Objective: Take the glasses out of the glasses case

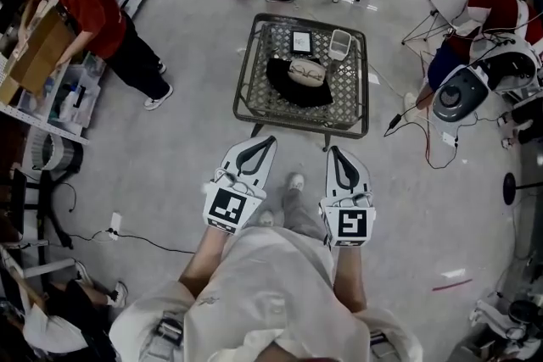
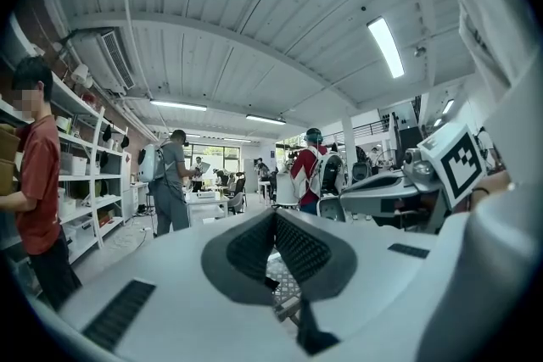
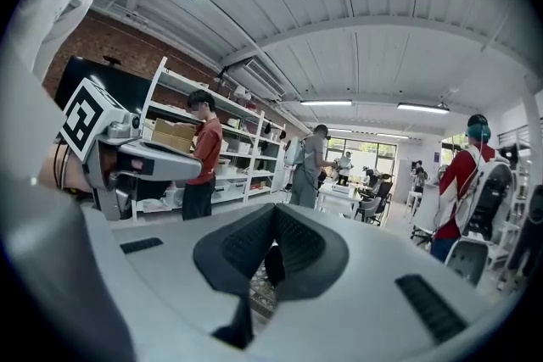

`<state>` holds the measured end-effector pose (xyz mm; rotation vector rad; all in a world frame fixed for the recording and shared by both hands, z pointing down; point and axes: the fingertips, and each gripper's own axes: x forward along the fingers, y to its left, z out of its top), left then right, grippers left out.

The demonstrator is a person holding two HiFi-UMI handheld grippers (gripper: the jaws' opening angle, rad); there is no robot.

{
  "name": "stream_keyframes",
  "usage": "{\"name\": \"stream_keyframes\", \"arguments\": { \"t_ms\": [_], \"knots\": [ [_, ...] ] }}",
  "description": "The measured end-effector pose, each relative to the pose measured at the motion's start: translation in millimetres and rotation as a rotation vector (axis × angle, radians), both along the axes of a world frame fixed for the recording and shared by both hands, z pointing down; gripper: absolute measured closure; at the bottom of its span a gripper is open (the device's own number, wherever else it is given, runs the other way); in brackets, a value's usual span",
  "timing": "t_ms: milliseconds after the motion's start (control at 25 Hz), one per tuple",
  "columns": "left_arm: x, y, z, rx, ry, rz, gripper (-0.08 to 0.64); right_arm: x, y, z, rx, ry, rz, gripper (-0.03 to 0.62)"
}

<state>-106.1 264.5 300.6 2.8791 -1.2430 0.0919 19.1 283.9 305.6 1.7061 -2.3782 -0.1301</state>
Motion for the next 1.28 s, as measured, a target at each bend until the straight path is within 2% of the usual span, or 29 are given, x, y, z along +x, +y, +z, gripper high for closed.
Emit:
{"name": "stream_keyframes", "arguments": {
  "t_ms": [320, 840, 1280],
  "knots": [
    [18, -54, 3, -0.010, -0.012, -0.021, 0.548, 17, -58, 2, -0.010, -0.006, -0.025, 0.586],
    [80, -145, -2, -0.025, -0.024, -0.063, 0.548, 81, -155, 2, -0.031, -0.006, -0.066, 0.586],
    [112, -197, -3, -0.030, -0.061, -0.153, 0.548, 111, -223, 2, -0.026, -0.046, -0.150, 0.586]
  ]
}}
